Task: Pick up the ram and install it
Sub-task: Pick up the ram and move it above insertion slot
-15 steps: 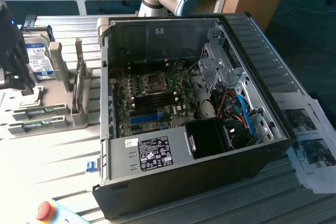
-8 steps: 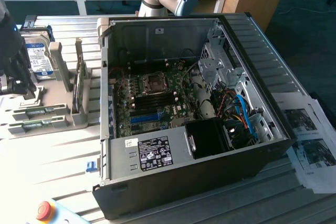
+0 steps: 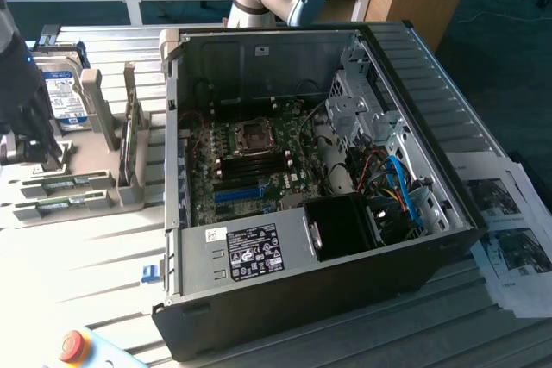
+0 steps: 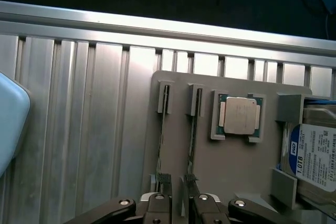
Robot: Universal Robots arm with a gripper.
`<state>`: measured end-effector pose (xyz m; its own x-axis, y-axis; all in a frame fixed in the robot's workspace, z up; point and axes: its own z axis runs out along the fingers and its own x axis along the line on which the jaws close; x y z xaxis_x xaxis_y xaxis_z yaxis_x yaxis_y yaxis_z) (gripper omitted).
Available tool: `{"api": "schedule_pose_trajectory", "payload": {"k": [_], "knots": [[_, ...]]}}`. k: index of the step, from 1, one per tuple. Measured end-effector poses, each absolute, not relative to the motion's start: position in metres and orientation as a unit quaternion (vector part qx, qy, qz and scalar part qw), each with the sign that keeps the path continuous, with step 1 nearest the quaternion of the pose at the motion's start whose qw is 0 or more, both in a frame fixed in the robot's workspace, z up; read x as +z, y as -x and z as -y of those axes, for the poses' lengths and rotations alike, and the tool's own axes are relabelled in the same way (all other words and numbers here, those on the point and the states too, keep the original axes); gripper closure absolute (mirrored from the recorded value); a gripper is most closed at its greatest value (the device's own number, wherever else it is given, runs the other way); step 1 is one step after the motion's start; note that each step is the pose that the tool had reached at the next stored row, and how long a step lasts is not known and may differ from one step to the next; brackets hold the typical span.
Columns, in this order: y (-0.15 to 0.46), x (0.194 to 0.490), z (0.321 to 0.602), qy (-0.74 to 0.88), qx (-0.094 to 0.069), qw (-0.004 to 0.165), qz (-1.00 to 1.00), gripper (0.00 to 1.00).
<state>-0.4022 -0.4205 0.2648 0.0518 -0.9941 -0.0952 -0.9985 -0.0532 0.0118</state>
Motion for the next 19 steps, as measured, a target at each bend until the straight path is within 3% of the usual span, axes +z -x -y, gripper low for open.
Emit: {"api": "schedule_pose_trajectory", "payload": {"k": [19], "knots": [[0.4022, 0.2608, 0.4215, 0.725, 0.034, 0.024, -0.688, 0.76]]}}
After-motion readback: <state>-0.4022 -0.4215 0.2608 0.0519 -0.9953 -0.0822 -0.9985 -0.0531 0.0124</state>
